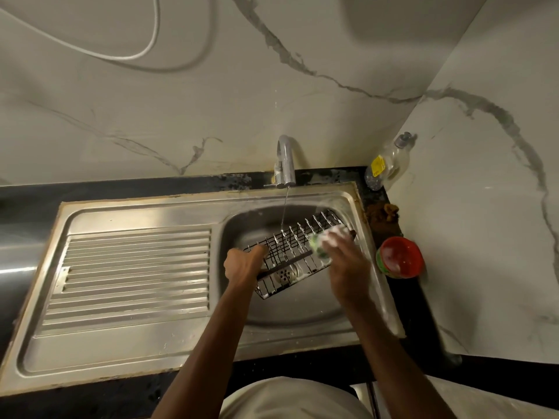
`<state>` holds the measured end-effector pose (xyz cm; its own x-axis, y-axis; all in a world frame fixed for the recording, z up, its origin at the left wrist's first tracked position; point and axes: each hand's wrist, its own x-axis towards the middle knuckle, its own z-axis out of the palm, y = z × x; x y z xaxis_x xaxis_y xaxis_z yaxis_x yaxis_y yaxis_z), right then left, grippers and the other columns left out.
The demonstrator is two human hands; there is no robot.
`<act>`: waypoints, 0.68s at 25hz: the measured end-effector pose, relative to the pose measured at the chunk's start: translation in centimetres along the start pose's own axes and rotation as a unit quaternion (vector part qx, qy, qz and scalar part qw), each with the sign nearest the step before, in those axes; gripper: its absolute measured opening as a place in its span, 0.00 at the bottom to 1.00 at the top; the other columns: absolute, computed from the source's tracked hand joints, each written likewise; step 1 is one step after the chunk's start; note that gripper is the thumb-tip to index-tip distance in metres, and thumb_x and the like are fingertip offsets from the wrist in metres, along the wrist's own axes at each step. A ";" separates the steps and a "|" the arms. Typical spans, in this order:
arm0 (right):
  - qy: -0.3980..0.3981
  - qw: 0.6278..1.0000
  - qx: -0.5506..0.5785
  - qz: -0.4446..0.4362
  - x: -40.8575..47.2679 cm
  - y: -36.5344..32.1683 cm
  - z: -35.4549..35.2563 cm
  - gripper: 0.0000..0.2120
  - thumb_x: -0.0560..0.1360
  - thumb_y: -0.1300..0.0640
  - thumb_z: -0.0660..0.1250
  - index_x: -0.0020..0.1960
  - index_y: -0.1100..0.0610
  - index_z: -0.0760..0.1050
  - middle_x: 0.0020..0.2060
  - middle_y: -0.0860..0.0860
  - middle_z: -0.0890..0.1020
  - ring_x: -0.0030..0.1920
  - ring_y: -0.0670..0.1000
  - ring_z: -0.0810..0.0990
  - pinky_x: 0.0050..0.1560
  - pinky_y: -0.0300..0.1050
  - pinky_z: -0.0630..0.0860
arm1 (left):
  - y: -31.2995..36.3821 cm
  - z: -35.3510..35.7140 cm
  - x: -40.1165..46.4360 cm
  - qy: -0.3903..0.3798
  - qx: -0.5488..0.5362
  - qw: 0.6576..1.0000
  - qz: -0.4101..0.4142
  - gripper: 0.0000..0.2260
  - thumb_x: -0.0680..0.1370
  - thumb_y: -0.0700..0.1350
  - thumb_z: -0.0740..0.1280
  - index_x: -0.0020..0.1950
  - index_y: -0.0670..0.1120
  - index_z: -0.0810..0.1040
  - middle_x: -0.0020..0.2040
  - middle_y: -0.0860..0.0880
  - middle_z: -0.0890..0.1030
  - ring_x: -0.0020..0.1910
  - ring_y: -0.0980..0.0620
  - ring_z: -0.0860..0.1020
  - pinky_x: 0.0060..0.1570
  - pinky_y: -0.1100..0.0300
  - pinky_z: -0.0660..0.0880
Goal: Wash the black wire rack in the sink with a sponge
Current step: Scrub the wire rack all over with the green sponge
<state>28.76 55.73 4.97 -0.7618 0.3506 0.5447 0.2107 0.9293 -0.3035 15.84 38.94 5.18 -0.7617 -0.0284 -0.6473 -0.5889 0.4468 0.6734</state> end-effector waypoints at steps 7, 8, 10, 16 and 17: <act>-0.027 1.000 -0.003 0.014 0.6 2.2 -0.3 0.19 0.76 0.70 0.58 0.60 0.61 0.83 0.59 0.59 0.84 0.58 0.58 0.83 0.48 0.52 0.85 | -0.3 -0.3 -0.1 0.031 0.038 0.999 0.023 0.14 0.67 0.51 0.73 0.40 0.40 0.80 0.39 0.44 0.83 0.39 0.45 0.83 0.45 0.45 0.85; -0.015 0.998 -0.019 0.056 1.2 3.1 -0.8 0.19 0.76 0.69 0.58 0.59 0.62 0.83 0.58 0.60 0.84 0.58 0.59 0.83 0.48 0.53 0.85 | -0.5 -0.3 0.2 0.030 0.048 0.998 0.030 0.14 0.67 0.52 0.73 0.39 0.41 0.79 0.38 0.44 0.83 0.38 0.45 0.83 0.44 0.46 0.85; 0.003 0.997 -0.024 0.068 1.5 1.4 -0.5 0.17 0.76 0.67 0.59 0.57 0.63 0.83 0.56 0.61 0.84 0.56 0.60 0.84 0.46 0.52 0.85 | -1.2 -0.1 1.8 0.028 0.049 0.998 0.042 0.17 0.62 0.56 0.71 0.39 0.42 0.80 0.37 0.45 0.84 0.36 0.45 0.85 0.42 0.44 0.85; -0.029 0.995 0.017 -0.098 0.1 -4.1 0.7 0.21 0.86 0.55 0.55 0.50 0.55 0.87 0.56 0.56 0.85 0.58 0.61 0.82 0.57 0.51 0.79 | 0.0 -0.3 0.9 0.028 0.048 0.997 0.049 0.19 0.61 0.55 0.68 0.38 0.39 0.80 0.36 0.44 0.83 0.35 0.44 0.82 0.37 0.49 0.84; -0.008 0.999 -0.003 -0.049 0.8 -2.6 0.6 0.15 0.83 0.54 0.61 0.49 0.53 0.87 0.57 0.56 0.85 0.58 0.61 0.80 0.55 0.50 0.78 | 0.0 -0.5 0.7 0.033 0.047 0.997 0.049 0.19 0.62 0.56 0.69 0.39 0.40 0.80 0.37 0.44 0.83 0.36 0.43 0.83 0.40 0.46 0.85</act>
<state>27.27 53.49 5.71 -0.7887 0.2564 0.5587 0.1383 0.9596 -0.2451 15.12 38.43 4.89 -0.8321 -0.0372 -0.5534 -0.4855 0.5314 0.6942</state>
